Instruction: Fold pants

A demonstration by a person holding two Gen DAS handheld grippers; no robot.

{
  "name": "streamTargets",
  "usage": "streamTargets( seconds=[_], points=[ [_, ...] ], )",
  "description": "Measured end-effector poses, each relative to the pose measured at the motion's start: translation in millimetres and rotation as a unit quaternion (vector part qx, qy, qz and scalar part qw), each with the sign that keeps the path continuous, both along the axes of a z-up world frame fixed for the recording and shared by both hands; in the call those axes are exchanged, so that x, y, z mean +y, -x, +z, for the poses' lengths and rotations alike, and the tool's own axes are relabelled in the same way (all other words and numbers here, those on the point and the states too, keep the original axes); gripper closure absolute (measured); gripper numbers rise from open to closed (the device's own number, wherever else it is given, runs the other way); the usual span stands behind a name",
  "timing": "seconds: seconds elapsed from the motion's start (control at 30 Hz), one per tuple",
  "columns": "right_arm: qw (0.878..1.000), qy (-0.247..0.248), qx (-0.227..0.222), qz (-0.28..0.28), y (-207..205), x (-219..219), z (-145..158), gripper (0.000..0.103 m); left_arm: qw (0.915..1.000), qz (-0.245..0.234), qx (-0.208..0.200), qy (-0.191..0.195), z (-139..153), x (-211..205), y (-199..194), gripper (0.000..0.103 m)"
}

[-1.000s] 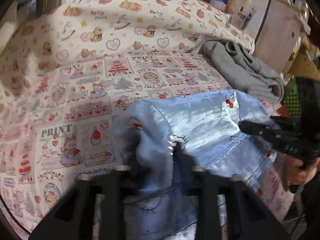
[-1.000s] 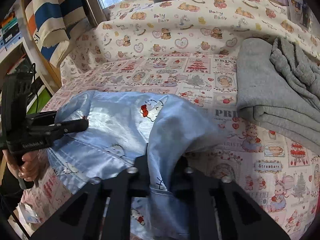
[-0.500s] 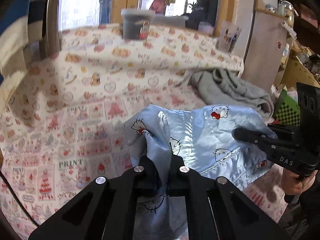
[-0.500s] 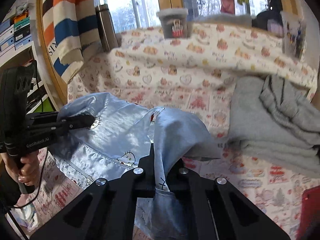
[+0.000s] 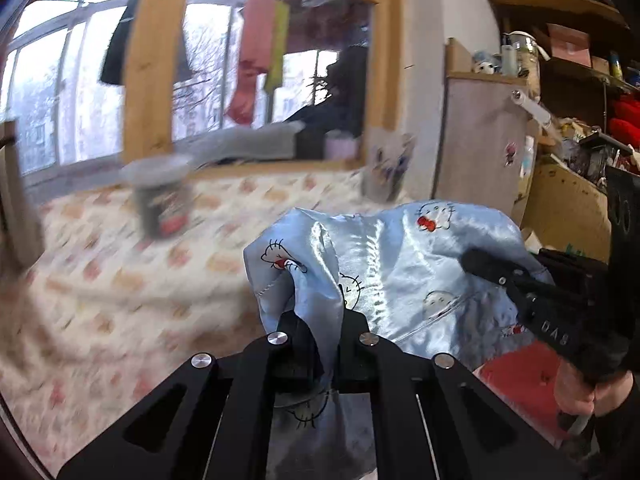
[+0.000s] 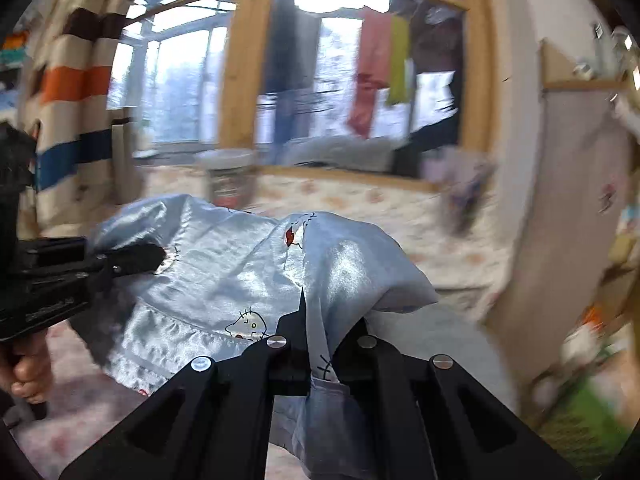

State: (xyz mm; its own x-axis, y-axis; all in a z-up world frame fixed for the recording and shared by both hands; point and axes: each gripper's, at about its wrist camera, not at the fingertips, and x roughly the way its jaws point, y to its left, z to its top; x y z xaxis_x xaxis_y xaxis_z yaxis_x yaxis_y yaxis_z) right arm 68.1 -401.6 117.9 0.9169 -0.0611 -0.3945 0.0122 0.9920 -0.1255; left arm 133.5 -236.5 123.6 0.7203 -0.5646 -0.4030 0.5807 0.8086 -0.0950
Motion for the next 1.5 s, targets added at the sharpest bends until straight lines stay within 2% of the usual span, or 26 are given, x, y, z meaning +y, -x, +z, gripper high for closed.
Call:
streamTargets(
  seconds=[0.1,0.23,0.33,0.43,0.63,0.7,0.77,0.8,0.83,0.9,1.0,1.03,1.1,1.3,1.4,1.5],
  points=[
    [1.000,-0.008,-0.007,-0.028,-12,-31,7,0.097,0.9996,0.002,-0.026,-0.003,4,-39,-20,0.098],
    [0.997,0.006,-0.012,-0.075,-35,-72,0,0.097,1.0000,-0.006,0.005,0.000,-12,-79,-49,0.098],
    [0.994,-0.006,0.002,-0.108,-57,-105,-17,0.097,0.9998,-0.006,0.015,-0.009,-30,-101,-66,0.098],
    [0.992,-0.034,0.021,-0.123,-77,-127,-41,0.097,0.9987,-0.010,0.048,-0.014,-50,-118,-86,0.098],
    [0.989,-0.030,0.056,-0.135,-107,-143,-83,0.097,0.9962,-0.010,0.072,-0.047,-88,-138,-105,0.097],
    [0.987,-0.041,0.075,-0.138,-116,-150,-91,0.096,0.9951,-0.009,0.081,-0.057,-98,-141,-110,0.092],
    [0.984,-0.051,0.089,-0.147,-118,-153,-97,0.086,0.9944,-0.002,0.085,-0.063,-103,-141,-114,0.083],
    [0.983,-0.055,0.093,-0.152,-117,-158,-101,0.075,0.9941,0.002,0.087,-0.064,-106,-140,-116,0.071],
    [0.981,-0.056,0.094,-0.157,-117,-161,-102,0.059,0.9936,0.007,0.091,-0.067,-108,-138,-118,0.063],
    [0.978,-0.060,0.094,-0.175,-115,-170,-104,0.042,0.9926,0.016,0.099,-0.068,-111,-133,-123,0.039],
    [0.975,-0.093,0.097,-0.179,-108,-184,-104,0.038,0.9922,0.016,0.104,-0.067,-111,-121,-124,0.028],
    [0.972,-0.110,0.095,-0.182,-105,-190,-104,0.035,0.9926,0.016,0.101,-0.066,-109,-117,-123,0.025],
    [0.969,-0.132,0.086,-0.191,-97,-199,-100,0.035,0.9940,0.018,0.091,-0.059,-104,-106,-118,0.018],
    [0.965,-0.138,0.053,-0.215,-71,-206,-82,0.033,0.9977,0.029,0.044,-0.043,-80,-75,-93,0.015],
    [0.964,-0.135,0.028,-0.227,-52,-197,-74,0.030,0.9973,0.048,0.017,-0.052,-69,-65,-79,0.015],
    [0.967,-0.126,0.006,-0.223,-34,-179,-69,0.029,0.9976,0.055,-0.005,-0.041,-60,-52,-62,0.015]
  ],
)
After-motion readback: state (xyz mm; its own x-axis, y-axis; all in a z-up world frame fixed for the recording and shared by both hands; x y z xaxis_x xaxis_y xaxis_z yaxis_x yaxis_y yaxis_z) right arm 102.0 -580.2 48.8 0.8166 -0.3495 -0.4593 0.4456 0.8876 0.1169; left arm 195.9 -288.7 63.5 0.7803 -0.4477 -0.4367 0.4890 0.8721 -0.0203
